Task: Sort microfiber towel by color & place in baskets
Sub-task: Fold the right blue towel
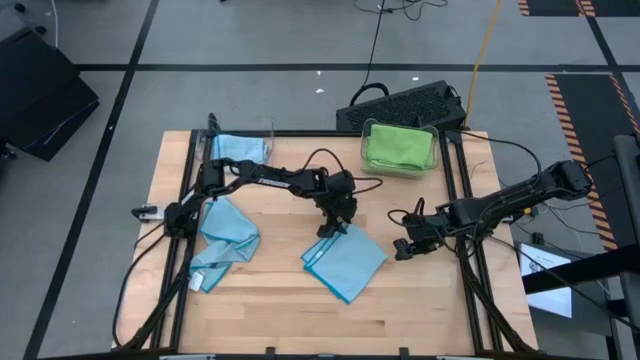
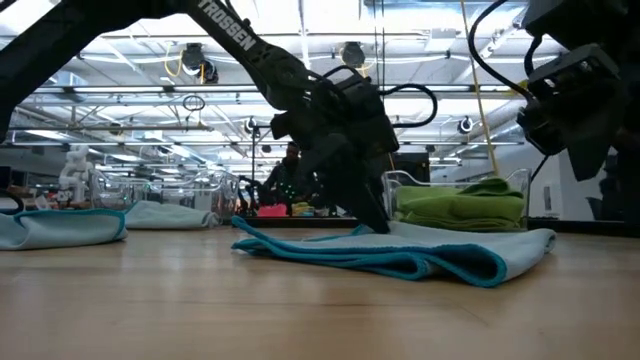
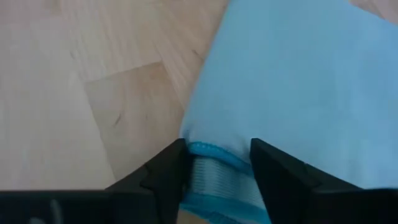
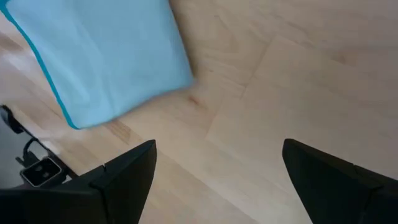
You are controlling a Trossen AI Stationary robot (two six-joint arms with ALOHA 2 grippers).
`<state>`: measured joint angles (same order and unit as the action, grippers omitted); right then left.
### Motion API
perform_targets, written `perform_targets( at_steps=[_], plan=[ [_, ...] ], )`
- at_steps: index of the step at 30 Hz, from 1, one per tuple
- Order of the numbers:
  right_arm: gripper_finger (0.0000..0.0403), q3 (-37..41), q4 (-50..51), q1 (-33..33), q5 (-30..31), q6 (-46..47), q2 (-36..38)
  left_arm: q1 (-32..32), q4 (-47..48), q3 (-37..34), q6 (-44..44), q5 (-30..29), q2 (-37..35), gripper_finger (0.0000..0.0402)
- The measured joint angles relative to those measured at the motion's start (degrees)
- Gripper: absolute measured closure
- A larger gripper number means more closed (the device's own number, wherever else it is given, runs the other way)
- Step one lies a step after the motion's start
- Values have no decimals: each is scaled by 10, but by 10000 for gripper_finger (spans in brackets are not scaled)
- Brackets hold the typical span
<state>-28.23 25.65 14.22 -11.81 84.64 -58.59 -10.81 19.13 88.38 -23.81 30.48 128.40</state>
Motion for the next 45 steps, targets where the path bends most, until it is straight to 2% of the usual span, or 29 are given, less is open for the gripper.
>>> perform_targets(
  at_steps=[5,10,13,17,21,25,30,35,40,45],
  plan=[
    [64,0,16,0,1,-15,22,-2,-4,1,-1,-1,8,269],
    [64,0,39,0,1,-31,38,0,13,2,-21,-57,13,342],
    [64,0,46,0,17,-39,44,-5,40,2,4,-92,11,388],
    [64,0,14,0,94,-54,47,-20,77,1,70,-130,-5,389],
    [64,0,-45,-9,179,-93,31,-29,116,0,81,-149,-24,395],
    [64,24,-150,-46,197,-138,-4,-31,134,-2,78,-158,-39,394],
    [64,84,-229,-96,237,-97,-33,-31,169,-3,82,-158,-45,395],
    [64,125,-345,-128,209,-84,-38,-26,186,-2,73,-159,-47,396],
    [64,122,-362,-131,207,-40,-79,-26,183,-2,94,-157,-47,393],
    [64,78,-381,-131,190,-33,-149,-26,181,-2,96,-155,-47,397]
  ],
)
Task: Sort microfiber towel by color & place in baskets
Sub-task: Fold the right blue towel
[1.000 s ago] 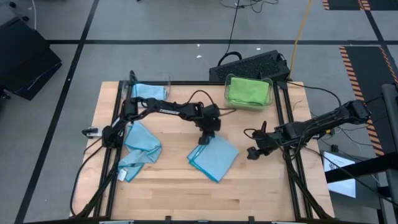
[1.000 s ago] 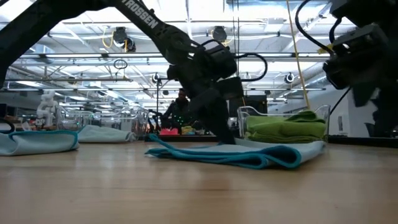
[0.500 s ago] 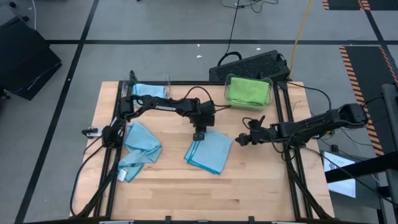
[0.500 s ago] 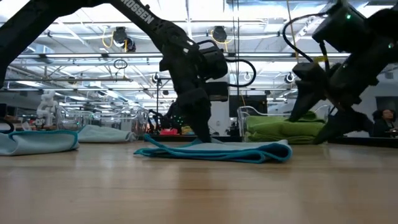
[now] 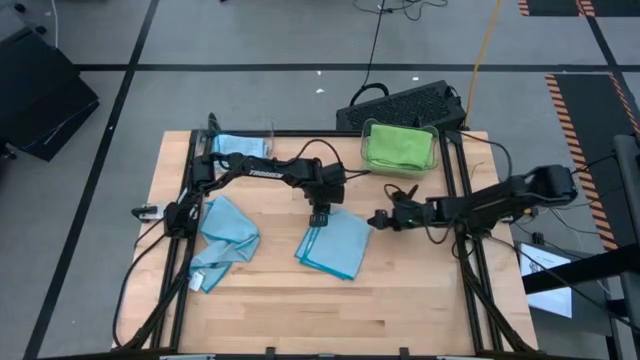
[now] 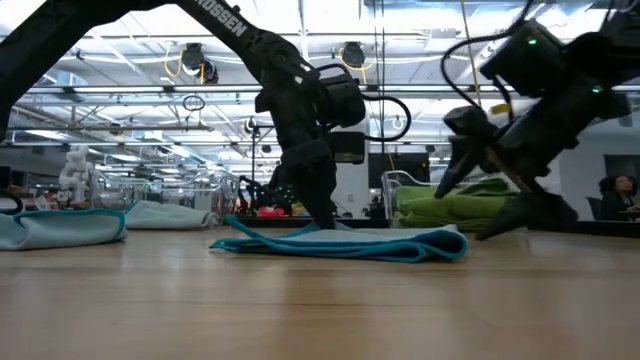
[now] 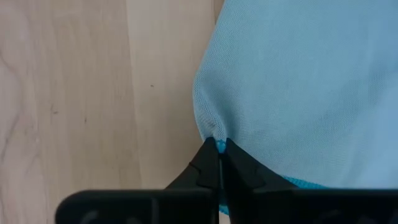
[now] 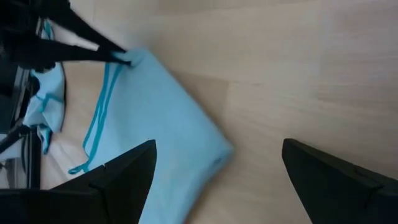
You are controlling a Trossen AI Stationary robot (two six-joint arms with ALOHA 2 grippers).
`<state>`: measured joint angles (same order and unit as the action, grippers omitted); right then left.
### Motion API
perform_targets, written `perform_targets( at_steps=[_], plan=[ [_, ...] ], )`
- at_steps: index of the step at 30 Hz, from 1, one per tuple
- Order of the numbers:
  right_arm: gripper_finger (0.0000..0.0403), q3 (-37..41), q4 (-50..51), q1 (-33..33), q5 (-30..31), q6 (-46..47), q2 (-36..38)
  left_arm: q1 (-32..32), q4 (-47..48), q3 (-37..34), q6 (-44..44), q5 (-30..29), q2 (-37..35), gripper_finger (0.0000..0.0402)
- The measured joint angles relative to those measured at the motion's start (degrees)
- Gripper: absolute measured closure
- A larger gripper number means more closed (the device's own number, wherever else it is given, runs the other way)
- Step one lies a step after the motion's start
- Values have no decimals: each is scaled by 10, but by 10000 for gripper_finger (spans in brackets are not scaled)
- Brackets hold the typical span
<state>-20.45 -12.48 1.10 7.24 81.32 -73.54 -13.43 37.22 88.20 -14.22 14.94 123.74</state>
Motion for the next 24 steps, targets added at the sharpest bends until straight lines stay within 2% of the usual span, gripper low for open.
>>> perform_targets(
  at_steps=[5,9,12,16,21,24],
  plan=[
    [67,-49,-6,2,-47,-24,-76,0,0,0,-3,2,0,395],
    [100,-61,-32,4,-65,-26,-109,-1,0,0,-3,2,0,396],
    [149,-60,-64,4,-72,-25,-130,-1,0,0,-4,1,0,395],
    [233,-57,-68,3,-73,-14,-144,-1,0,0,-4,1,0,396],
    [345,-38,-65,-1,-78,-14,-133,-1,6,0,-2,1,-4,398],
    [391,-31,-64,-1,-85,-38,-109,0,11,-1,3,1,-8,395]
  ],
)
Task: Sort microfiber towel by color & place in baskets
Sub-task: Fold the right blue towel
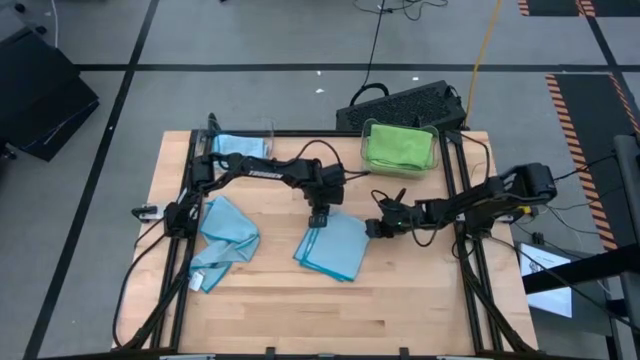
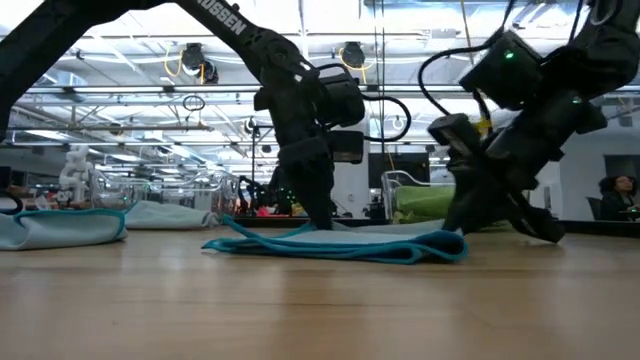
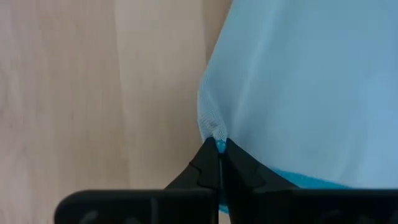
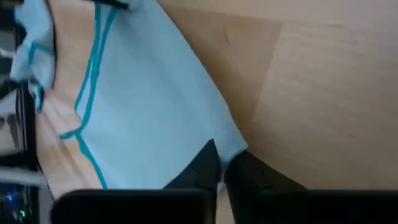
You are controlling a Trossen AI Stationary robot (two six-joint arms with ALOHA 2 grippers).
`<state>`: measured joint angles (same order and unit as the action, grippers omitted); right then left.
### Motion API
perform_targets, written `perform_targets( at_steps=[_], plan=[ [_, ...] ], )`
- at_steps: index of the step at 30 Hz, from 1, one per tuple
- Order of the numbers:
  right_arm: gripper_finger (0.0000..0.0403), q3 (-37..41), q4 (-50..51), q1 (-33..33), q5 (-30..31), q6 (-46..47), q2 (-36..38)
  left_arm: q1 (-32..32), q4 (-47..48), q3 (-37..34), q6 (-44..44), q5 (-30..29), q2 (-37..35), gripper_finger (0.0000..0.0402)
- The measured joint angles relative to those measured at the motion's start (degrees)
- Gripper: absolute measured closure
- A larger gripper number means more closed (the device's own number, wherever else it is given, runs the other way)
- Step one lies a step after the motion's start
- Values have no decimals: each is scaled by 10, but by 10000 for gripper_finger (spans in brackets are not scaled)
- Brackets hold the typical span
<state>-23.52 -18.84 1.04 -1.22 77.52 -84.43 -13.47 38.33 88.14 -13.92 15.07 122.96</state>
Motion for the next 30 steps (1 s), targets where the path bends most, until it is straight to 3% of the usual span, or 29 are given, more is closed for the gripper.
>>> perform_targets(
  at_steps=[4,13,17,22,27,30],
  plan=[
    [380,5,23,-3,7,-19,35,1,-3,0,16,0,-3,398],
    [185,51,-6,-23,9,41,54,0,-5,0,15,-3,-3,397],
    [134,56,-26,-29,9,31,54,0,-5,0,5,-2,-3,397],
    [149,56,-32,-29,33,28,42,0,-8,0,3,-2,-3,395],
    [213,53,-77,-33,93,9,1,0,-8,0,4,-2,-3,397],
    [265,43,-77,-33,95,4,-23,0,-8,0,4,-2,-3,396]
  ],
)
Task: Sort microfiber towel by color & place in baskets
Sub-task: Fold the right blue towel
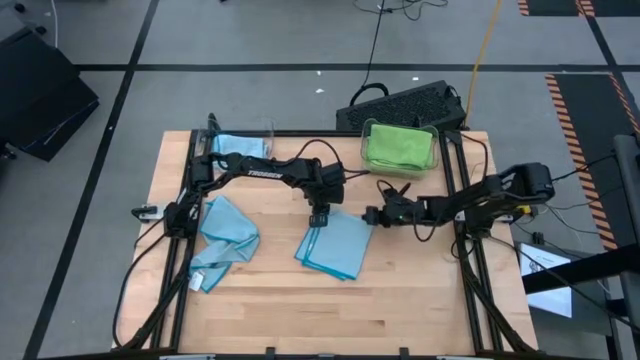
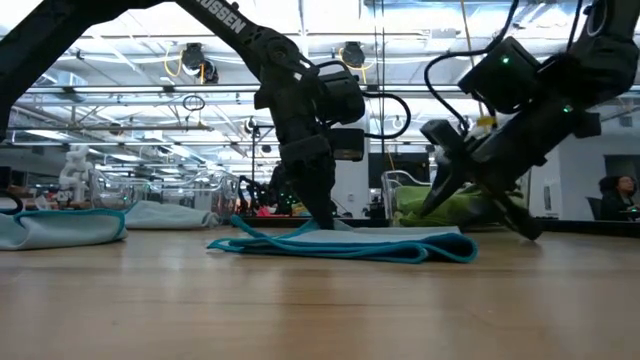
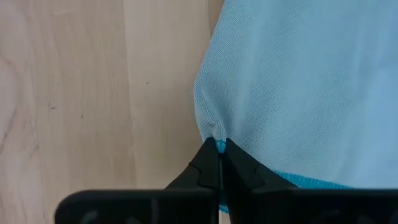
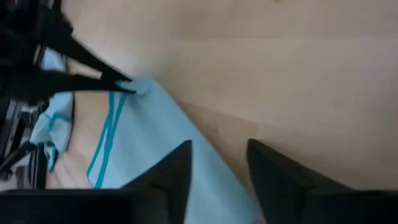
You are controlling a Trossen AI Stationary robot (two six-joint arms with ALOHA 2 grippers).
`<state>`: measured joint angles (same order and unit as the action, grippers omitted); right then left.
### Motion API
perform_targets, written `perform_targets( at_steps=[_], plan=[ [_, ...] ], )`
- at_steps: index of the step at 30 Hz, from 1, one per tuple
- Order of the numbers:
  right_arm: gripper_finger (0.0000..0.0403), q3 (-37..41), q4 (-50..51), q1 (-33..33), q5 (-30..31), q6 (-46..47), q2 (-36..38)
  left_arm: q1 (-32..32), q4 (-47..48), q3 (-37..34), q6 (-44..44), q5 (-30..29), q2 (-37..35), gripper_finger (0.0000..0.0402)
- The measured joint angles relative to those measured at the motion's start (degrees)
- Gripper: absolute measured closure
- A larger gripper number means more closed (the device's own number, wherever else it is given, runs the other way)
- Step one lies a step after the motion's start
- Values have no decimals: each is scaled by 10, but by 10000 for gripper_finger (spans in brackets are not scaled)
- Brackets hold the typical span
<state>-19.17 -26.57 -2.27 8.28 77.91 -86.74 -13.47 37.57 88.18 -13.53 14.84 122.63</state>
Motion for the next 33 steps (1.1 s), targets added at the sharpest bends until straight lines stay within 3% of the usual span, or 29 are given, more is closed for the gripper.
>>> perform_targets(
  at_steps=[5,8,12,18,21,24,33],
  plan=[
    [365,-2,-24,0,-29,-16,-5,-1,4,0,5,0,0,396],
    [390,-2,-32,5,-46,-43,4,0,4,0,6,0,0,397],
    [353,2,-18,8,-63,-66,21,0,3,0,8,0,0,395],
    [230,10,5,-8,-114,-68,33,0,1,1,8,0,0,397],
    [187,10,4,-12,-133,-78,33,0,-1,1,8,0,-1,396],
    [176,10,8,-12,-140,-87,32,0,-2,1,8,1,-1,398],
    [204,13,-1,-20,-131,-85,66,0,-2,1,6,2,-1,395]
  ],
)
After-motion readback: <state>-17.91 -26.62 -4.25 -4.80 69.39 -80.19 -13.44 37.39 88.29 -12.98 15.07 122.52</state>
